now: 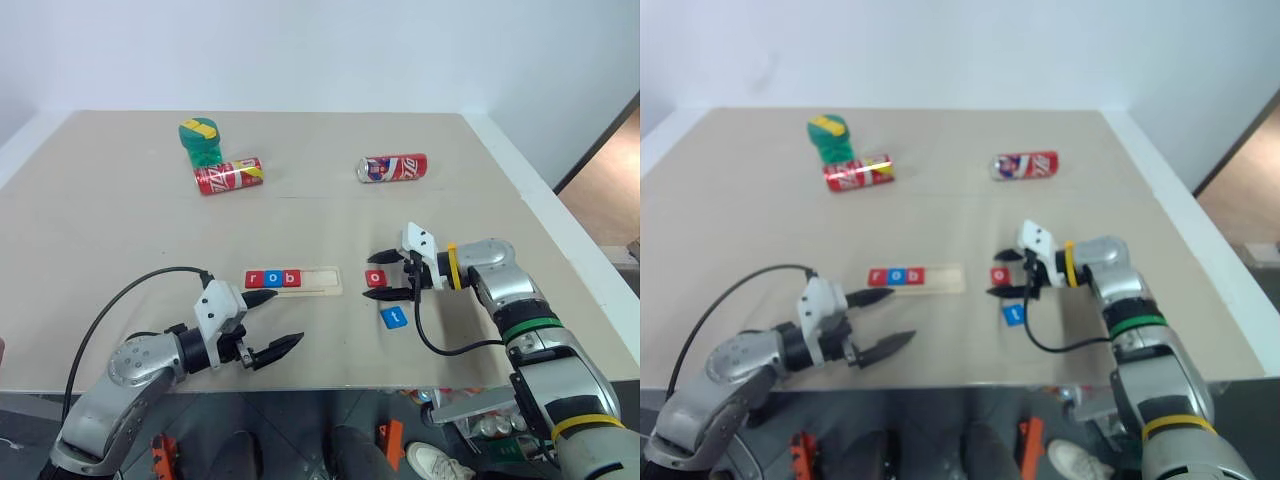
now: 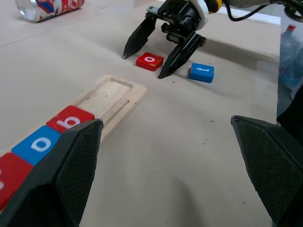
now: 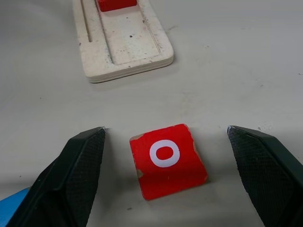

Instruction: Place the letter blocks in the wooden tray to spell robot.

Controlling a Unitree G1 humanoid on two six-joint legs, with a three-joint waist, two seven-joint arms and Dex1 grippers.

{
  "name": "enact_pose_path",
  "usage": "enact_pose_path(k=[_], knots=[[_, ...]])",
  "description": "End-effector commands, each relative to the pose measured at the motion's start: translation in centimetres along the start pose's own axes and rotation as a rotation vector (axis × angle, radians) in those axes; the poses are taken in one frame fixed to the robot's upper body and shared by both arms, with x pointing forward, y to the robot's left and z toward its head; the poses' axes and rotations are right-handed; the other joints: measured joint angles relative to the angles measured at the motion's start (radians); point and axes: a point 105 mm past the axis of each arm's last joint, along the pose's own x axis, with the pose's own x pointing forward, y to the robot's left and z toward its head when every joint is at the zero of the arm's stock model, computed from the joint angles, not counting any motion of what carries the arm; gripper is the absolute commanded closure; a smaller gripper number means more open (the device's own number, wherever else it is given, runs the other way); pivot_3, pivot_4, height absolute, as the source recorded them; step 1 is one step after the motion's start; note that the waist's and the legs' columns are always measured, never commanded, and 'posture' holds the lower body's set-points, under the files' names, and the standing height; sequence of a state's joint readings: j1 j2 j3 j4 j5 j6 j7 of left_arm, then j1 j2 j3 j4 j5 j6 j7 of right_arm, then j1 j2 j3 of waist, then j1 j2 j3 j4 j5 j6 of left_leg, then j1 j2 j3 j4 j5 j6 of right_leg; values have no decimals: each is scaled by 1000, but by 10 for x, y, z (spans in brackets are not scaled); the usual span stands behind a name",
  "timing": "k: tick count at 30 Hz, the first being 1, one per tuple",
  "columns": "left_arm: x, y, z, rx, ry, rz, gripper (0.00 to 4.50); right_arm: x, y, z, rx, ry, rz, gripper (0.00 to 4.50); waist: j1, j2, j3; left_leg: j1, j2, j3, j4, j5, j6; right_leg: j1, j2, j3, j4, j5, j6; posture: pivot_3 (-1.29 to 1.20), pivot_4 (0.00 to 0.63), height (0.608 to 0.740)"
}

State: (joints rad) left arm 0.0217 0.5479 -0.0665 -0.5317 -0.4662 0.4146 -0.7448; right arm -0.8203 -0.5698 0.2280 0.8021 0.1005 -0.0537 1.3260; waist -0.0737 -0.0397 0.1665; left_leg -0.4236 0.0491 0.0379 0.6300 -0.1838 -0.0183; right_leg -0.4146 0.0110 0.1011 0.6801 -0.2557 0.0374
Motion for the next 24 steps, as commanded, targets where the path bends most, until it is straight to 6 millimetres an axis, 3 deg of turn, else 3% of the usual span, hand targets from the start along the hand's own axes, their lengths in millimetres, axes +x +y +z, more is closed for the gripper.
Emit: enact_pose_path(k=[1, 14, 15, 17, 18, 20, 24], knots=[[-5, -2, 8, 51, -21, 38, 0, -11, 6, -23, 104, 22, -97, 537, 2, 0, 0, 3, 0, -1, 0, 0, 0, 3, 0, -1, 0, -2, -1, 0, 150, 740], [-4, -2, 2, 65, -4, 11, 0, -11, 16, -18, 186, -7, -154, 537, 6, 0, 0, 8, -1, -1, 3, 0, 0, 8, -2, 0, 0, -4, -2, 0, 150, 740], [-4, -3, 1, 70, 1, 5, 0, -11, 16, -17, 189, -7, -156, 1123, 6, 0, 0, 8, -1, -1, 3, 0, 0, 8, -2, 0, 0, -4, -2, 0, 150, 740], [-4, -3, 0, 76, 8, 3, 0, -11, 16, -18, 190, -1, -160, 1385, 6, -1, 0, 8, -1, -1, 3, 0, 0, 8, -2, 0, 0, -4, -1, 0, 150, 740], [-5, -3, -1, 76, 10, 4, 0, -11, 16, -18, 190, 1, -162, 1920, 6, -1, 0, 7, -1, 0, 3, -1, -1, 8, -2, 0, 0, -5, -1, 0, 150, 740], [-6, -3, -2, 75, 14, 7, 0, -12, 17, -16, 191, 0, -163, 2341, 6, -1, 0, 7, -1, 0, 3, -1, -1, 8, -2, 0, 0, -5, -1, 0, 150, 740], [-7, -4, -4, 75, 18, 10, 0, -13, 22, -14, 182, 4, -152, 3608, 5, -1, 0, 7, -1, -1, 1, -1, -1, 7, -1, -1, 0, -6, -2, 0, 150, 740]])
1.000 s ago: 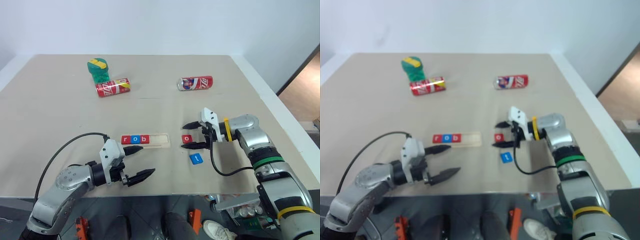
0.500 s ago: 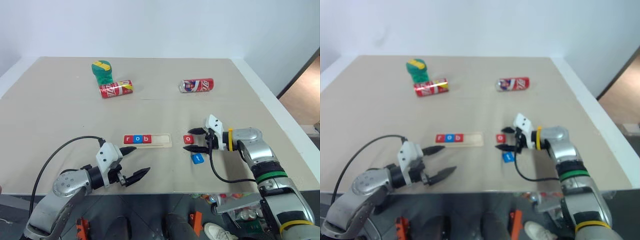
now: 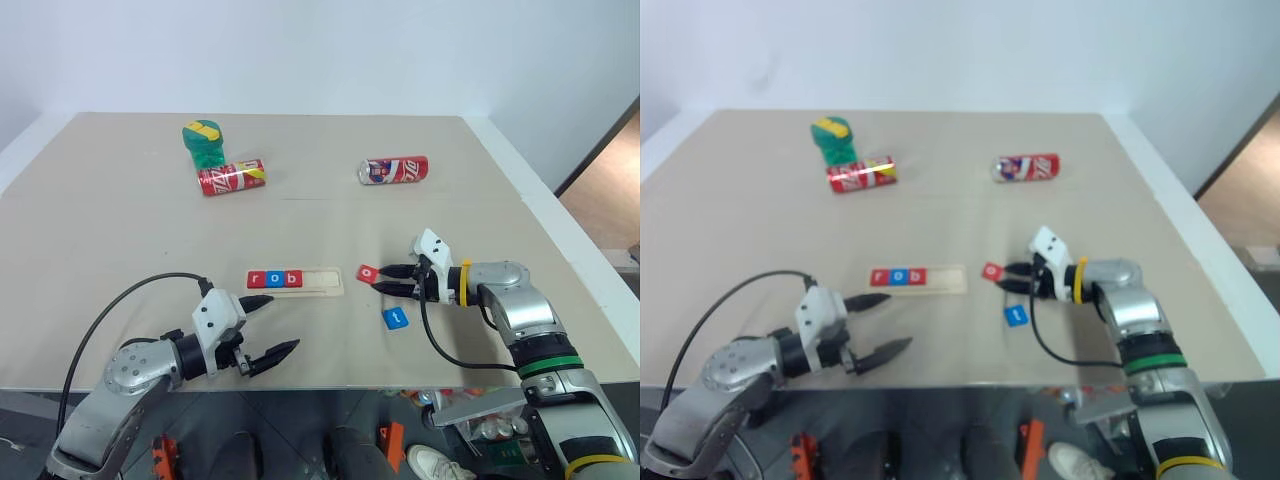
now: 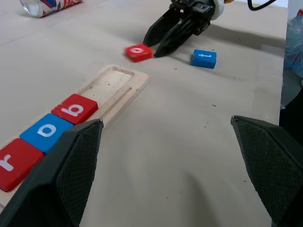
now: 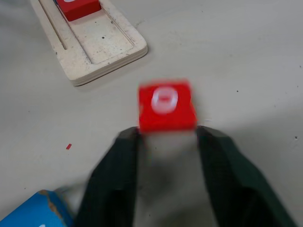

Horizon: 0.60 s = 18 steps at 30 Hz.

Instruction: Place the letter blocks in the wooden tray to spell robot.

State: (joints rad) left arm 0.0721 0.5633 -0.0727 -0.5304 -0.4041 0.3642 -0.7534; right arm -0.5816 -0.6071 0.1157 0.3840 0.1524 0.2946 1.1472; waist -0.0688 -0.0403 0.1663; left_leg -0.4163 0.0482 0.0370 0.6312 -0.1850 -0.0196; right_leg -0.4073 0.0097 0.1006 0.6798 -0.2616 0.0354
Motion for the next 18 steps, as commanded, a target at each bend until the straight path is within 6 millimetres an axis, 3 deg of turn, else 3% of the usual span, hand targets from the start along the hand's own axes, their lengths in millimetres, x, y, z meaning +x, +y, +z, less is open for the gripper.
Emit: enact_pose_path(k=[1, 3, 10, 18], knots=[[-1, -1, 7, 37, -25, -3, 0, -2, 8, -6, 5, 27, 22, 3868, 0, 0, 0, 0, 0, 0, 0, 0, 0, 0, 0, 0, 0, 0, 0, 0, 150, 740], [-1, -1, 7, 37, -24, 1, 0, -3, 11, -3, -5, 26, 25, 4486, 0, 0, 0, 0, 0, 0, -1, 0, 0, 0, 0, 0, 0, -1, 0, 0, 150, 740], [-2, 1, 4, 41, -19, 10, 0, -2, 13, 14, -15, 16, 29, 4486, -1, 0, 0, 0, 0, 0, -1, 0, -1, -1, 0, 0, 0, -1, 0, 0, 150, 740], [-5, 0, 1, 44, -7, 12, 0, -19, 9, 43, -2, -4, 19, 1782, -1, 0, 1, -2, 0, 1, -2, -1, -1, -2, 0, 1, 0, -1, 0, 0, 150, 740]])
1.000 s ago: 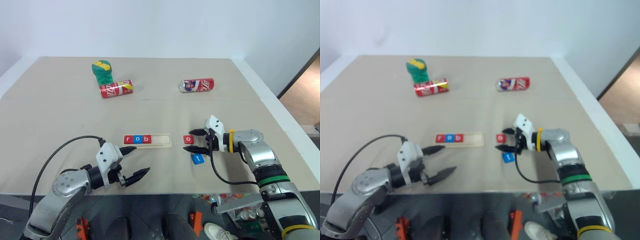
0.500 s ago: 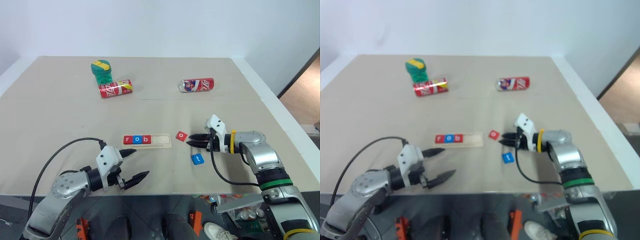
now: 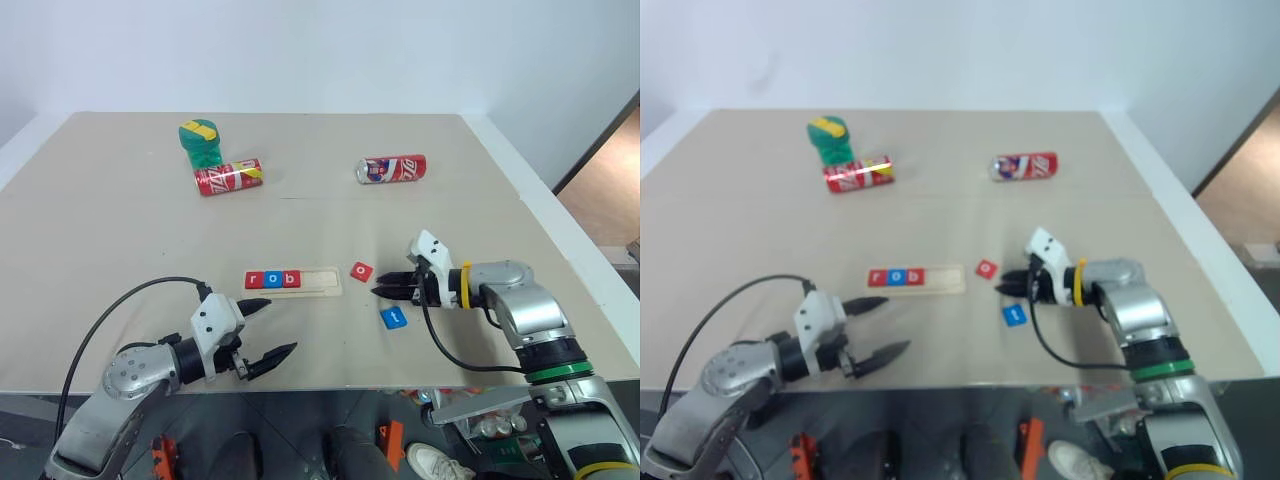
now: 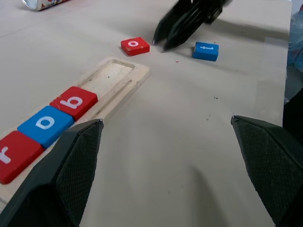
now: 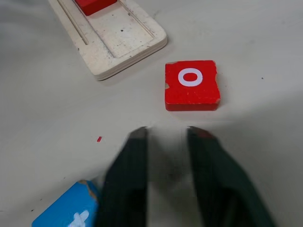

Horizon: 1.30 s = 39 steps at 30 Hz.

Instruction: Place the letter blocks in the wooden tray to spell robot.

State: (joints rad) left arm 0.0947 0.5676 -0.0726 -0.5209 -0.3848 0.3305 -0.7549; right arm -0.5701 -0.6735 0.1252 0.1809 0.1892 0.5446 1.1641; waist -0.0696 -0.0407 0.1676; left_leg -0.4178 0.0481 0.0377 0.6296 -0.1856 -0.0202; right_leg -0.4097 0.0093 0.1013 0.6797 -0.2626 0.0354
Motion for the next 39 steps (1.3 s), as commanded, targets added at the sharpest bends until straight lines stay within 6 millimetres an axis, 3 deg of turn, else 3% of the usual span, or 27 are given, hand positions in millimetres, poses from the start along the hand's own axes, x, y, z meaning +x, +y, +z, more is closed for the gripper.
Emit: enact_pose_path(k=[1, 5, 14, 19, 22, 29, 33, 39], knots=[[-2, 2, 6, 28, -19, 8, 0, -9, -2, 32, -47, -79, -29, 1476, -1, 0, 0, 0, 0, 0, 0, 0, 0, 0, 0, 0, 0, 0, 0, 0, 150, 740], [-1, 5, 9, 12, -45, 36, 0, -1, 1, 36, -28, -105, -67, 120, -1, 0, 0, -1, 0, -1, -1, 0, 0, -1, 1, -1, 0, 0, 0, 0, 150, 740], [3, 3, 11, 21, -69, 56, 0, 21, 4, 16, 6, -85, -152, 54, -1, 0, 0, -5, 0, -1, -1, 0, -1, -4, 0, -1, 0, 2, 5, 0, 150, 740], [4, 4, 11, 32, -64, 49, 0, 27, -6, 11, 9, -85, -206, 54, -2, 0, 0, -5, 0, -1, -1, 0, -1, -4, 1, -1, 0, 2, 4, 0, 150, 740], [4, 3, 9, 33, -57, 50, 0, 31, -4, 14, 14, -100, -223, 861, -3, 0, 0, -4, 1, -1, -1, 0, -1, -4, 1, -1, 0, 2, 4, 0, 150, 740], [3, 3, 8, 29, -57, 63, 0, 34, 9, 9, 34, -85, -260, 3295, -3, -1, 0, -5, 1, -1, -2, -1, -1, -4, 1, -1, 0, 2, 4, 0, 150, 740], [2, 4, 7, 30, -55, 68, 0, 33, 18, 10, 31, -87, -257, 3329, -3, -1, 0, -5, 1, -1, -2, -1, -1, -4, 1, -1, 0, 1, 4, 0, 150, 740], [-1, 24, 6, 43, -53, 188, 0, 36, 20, 54, -33, -188, -166, 3329, -5, 0, 0, -5, 1, 0, -2, -1, -1, -5, 2, 0, 0, 3, 3, 0, 150, 740]])
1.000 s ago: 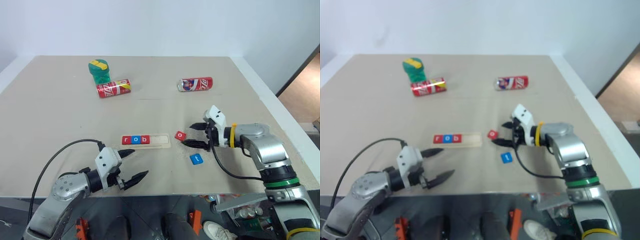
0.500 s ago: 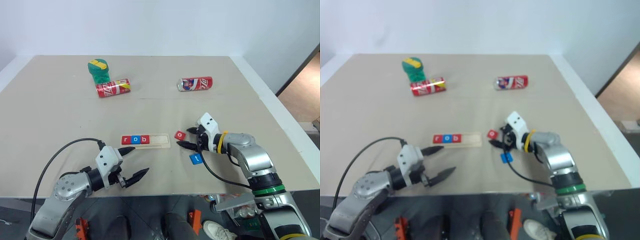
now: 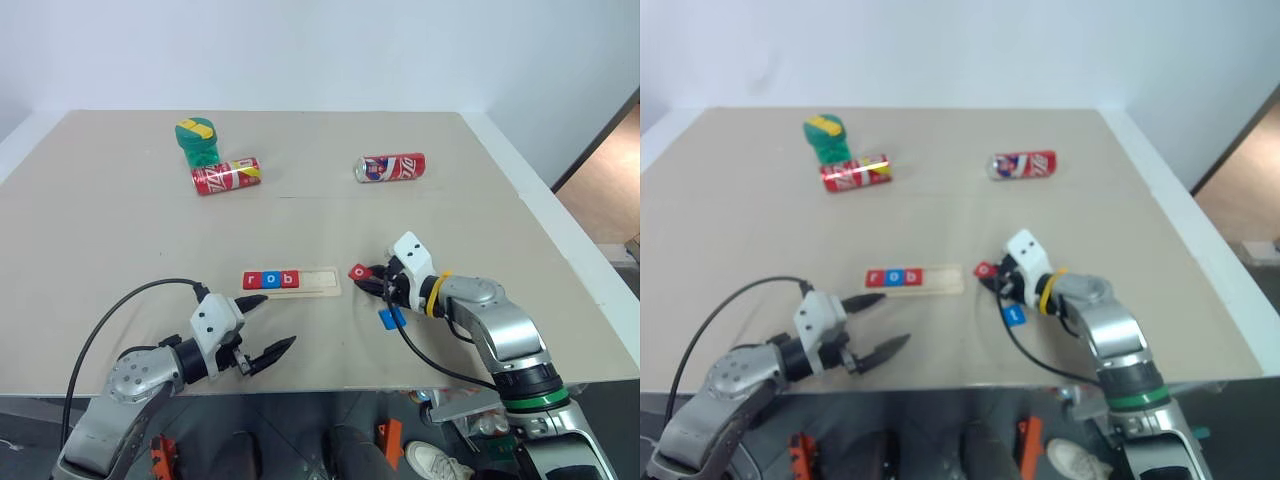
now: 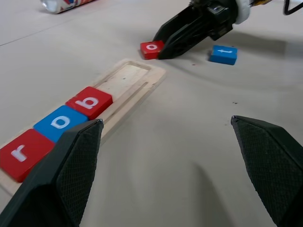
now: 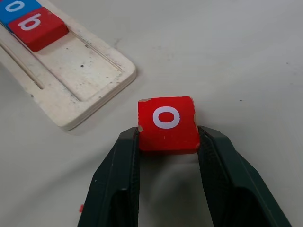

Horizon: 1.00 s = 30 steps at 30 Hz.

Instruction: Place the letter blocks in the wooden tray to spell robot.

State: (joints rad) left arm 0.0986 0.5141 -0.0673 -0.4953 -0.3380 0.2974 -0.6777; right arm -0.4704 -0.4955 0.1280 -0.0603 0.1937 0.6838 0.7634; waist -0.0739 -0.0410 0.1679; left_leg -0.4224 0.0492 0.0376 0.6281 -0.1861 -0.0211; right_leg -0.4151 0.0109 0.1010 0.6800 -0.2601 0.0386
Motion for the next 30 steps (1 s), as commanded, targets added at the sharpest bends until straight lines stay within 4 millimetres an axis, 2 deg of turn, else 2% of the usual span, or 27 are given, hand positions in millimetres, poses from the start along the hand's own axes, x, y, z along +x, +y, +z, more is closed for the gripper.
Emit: enact_pose_path(k=[1, 4, 7, 15, 30], knots=[[-2, 16, 9, 35, -37, 94, 0, 5, 8, 46, -84, -109, 99, 3329, -2, 0, 0, 0, 0, 1, 0, 0, 0, -1, 0, 1, 0, 1, 0, 0, 150, 740], [0, 19, 10, 33, -44, 116, 0, 12, 15, 62, -126, -129, 195, 3329, -2, -1, 0, -1, 1, 0, 1, 0, 0, -1, 1, 0, 0, 2, 0, 0, 150, 740], [2, 19, 12, 30, -50, 120, 0, 19, 26, 66, -214, -107, 322, 3329, -2, 0, 0, -1, 1, 0, 0, 0, 0, -1, 1, -1, 0, 0, 0, 0, 150, 740], [6, 22, 16, -15, -65, 180, 0, 41, 30, 46, -338, -28, 439, 3329, 0, -1, 0, -3, 0, -1, -1, -1, 0, -2, 0, -1, 0, -1, 1, 0, 150, 740], [5, 19, 20, -22, -62, 191, 0, 56, 29, 44, -402, -7, 488, 3329, -1, -1, 0, -2, 1, -1, 0, -1, 0, -1, 1, -1, 1, 0, 0, 0, 150, 740]])
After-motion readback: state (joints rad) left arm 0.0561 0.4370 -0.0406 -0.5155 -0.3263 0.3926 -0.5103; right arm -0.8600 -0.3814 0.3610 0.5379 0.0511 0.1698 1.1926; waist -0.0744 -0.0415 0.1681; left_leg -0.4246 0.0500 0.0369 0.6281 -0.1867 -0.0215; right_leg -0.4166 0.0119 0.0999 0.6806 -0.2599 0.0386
